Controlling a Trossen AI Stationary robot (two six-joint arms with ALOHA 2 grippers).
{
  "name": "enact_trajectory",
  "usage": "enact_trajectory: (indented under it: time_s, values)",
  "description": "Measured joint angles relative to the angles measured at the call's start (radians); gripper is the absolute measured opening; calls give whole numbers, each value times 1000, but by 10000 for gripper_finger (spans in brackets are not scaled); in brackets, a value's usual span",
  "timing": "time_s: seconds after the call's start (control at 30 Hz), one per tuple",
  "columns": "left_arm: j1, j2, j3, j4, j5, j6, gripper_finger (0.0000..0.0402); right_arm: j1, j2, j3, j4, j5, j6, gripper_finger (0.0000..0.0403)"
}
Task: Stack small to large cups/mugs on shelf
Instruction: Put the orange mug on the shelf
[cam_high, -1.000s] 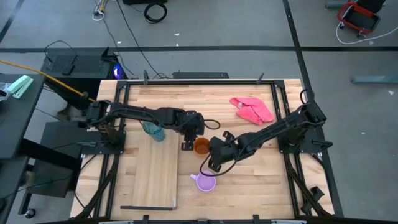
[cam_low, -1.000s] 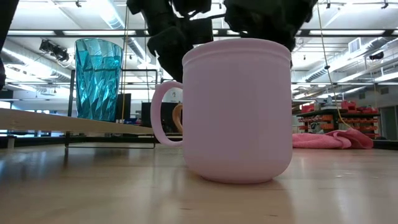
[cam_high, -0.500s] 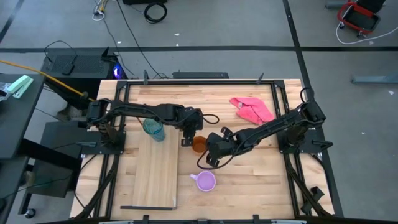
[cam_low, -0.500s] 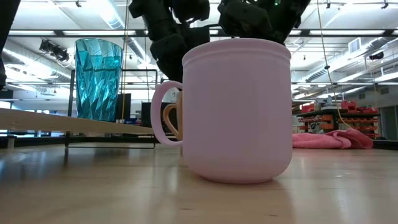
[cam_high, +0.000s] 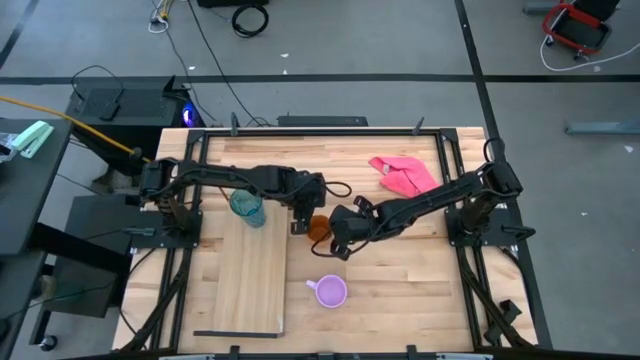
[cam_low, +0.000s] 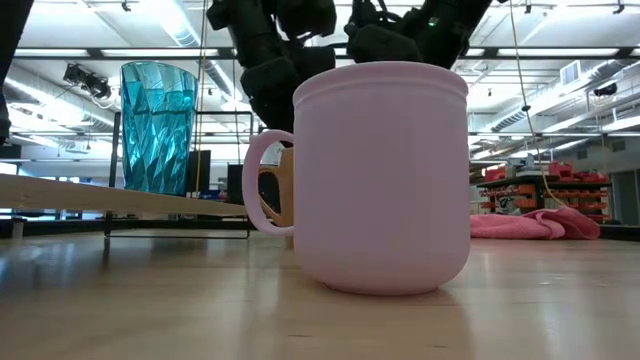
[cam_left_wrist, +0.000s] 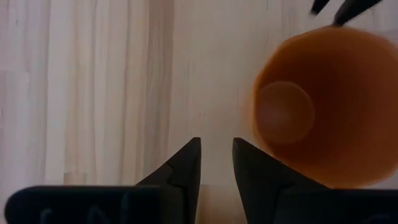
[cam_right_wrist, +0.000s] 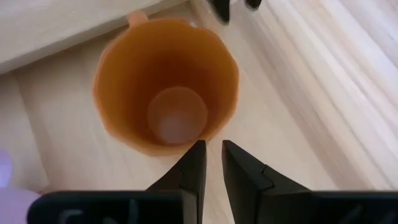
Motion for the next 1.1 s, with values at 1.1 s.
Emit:
enact_trajectory:
  time_s: [1.1]
  values:
    - [56, -1, 50, -39, 207, -6, 108, 335, -43, -115, -243, 49, 415, 59]
